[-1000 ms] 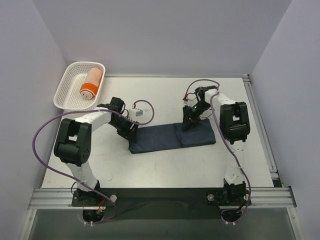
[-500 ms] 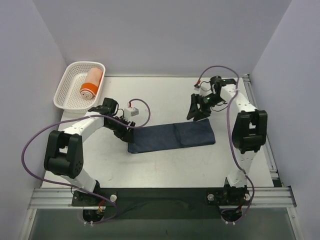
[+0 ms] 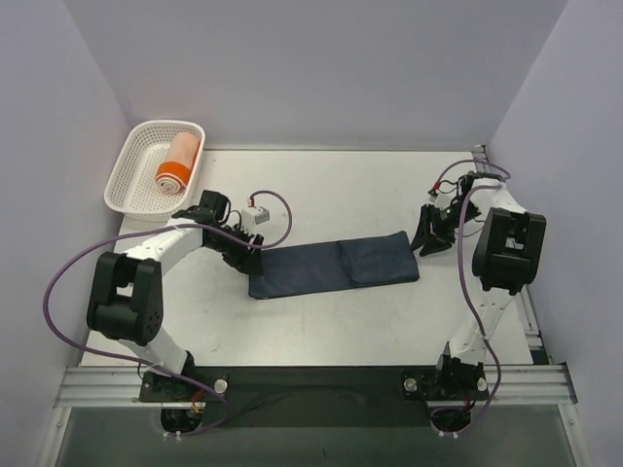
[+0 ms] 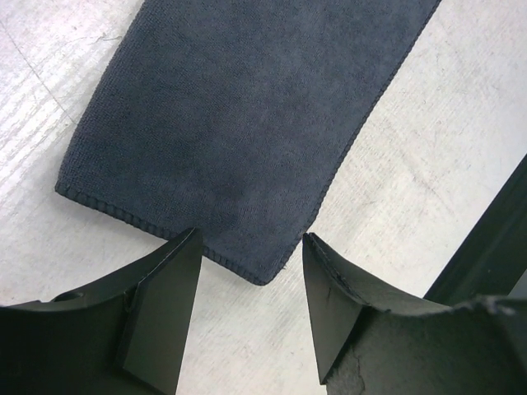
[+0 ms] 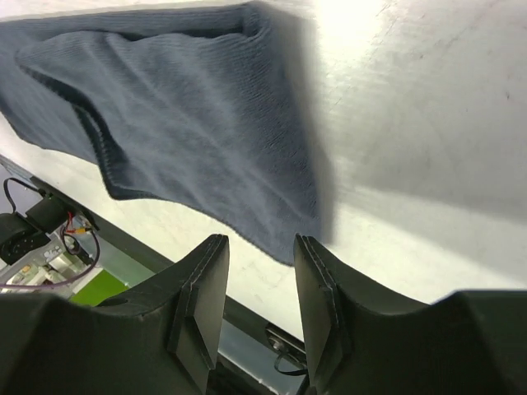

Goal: Roll the towels
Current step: Fold the towel

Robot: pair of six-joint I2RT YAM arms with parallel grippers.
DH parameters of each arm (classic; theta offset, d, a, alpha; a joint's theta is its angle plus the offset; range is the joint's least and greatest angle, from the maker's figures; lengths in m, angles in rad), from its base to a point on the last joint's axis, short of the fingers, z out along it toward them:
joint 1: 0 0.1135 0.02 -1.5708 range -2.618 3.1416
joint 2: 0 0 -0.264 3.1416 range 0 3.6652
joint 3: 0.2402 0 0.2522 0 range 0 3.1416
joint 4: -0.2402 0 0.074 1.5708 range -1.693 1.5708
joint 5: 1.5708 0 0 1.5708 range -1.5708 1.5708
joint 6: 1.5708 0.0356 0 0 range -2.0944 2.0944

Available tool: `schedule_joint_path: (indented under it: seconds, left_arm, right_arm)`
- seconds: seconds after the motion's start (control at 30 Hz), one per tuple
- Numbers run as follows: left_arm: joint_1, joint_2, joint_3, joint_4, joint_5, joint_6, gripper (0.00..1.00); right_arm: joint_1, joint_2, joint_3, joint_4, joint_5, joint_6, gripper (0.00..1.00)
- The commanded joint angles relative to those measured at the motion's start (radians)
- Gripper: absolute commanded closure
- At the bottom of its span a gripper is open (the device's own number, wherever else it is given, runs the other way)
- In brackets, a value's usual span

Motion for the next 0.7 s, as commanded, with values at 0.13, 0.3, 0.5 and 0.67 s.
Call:
schedule_joint_path:
  seconds: [0.13, 0.3, 0.5, 0.67]
  left_arm:
    - [-0.026, 0.02, 0.025, 0.05, 0.012, -0.025, 0.38]
    - [-0.026, 0.026, 0.024, 0.053, 0.019, -0.023, 0.38]
    - [-0.026, 0.038, 0.022, 0.061, 0.022, -0.031, 0.38]
    - [-0.026, 0.038, 0.022, 0.067, 0.026, -0.039, 0.38]
  right_arm:
    - [0.012, 0.078, 0.027, -0.022, 0.041, -0.009, 0.62]
    - [0.012, 0.111, 0.012, 0.002, 0.062, -0.014, 0.63]
    - [0.013, 0.09, 0.003, -0.004, 0.026, -0.026, 0.77]
    - [0.023, 0.052, 0.01, -0.01, 0.006, -0.031, 0.95]
